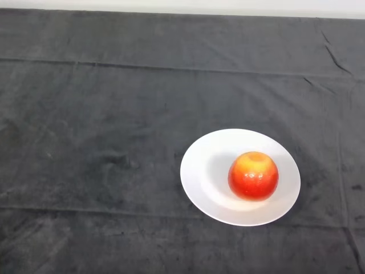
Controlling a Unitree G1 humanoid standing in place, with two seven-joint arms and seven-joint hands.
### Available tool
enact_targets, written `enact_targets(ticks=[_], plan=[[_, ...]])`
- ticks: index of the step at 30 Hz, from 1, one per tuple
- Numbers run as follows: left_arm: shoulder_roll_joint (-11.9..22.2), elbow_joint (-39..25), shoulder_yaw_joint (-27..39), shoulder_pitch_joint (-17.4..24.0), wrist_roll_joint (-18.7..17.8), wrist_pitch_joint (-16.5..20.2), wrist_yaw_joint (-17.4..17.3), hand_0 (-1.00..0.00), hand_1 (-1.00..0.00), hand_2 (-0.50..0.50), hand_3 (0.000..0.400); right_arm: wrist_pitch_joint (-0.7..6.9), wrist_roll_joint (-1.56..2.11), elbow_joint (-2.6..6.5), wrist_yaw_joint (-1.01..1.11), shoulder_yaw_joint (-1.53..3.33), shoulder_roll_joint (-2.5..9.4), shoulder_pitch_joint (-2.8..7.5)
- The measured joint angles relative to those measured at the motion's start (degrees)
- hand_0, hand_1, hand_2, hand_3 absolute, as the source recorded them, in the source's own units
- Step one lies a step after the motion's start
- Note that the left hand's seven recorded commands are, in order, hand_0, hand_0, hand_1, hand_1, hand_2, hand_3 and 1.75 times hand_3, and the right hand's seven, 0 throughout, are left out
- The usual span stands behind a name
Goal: Move the apple to the plate
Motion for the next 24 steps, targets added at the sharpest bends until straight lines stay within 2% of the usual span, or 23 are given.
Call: enact_targets(ticks=[6,24], plan=[[0.00,0.36,0.79,-0.01,0.30,-0.21,1.30,0.00,0.00,0.00,0.000,0.00,0.00,0.00,0.00,0.00,0.00,0.00],[0.00,2.68,0.81,-0.12,1.00,-1.50,0.42,0.00,0.00,0.00,0.000,0.00,0.00,0.00,0.00,0.00,0.00,0.00]])
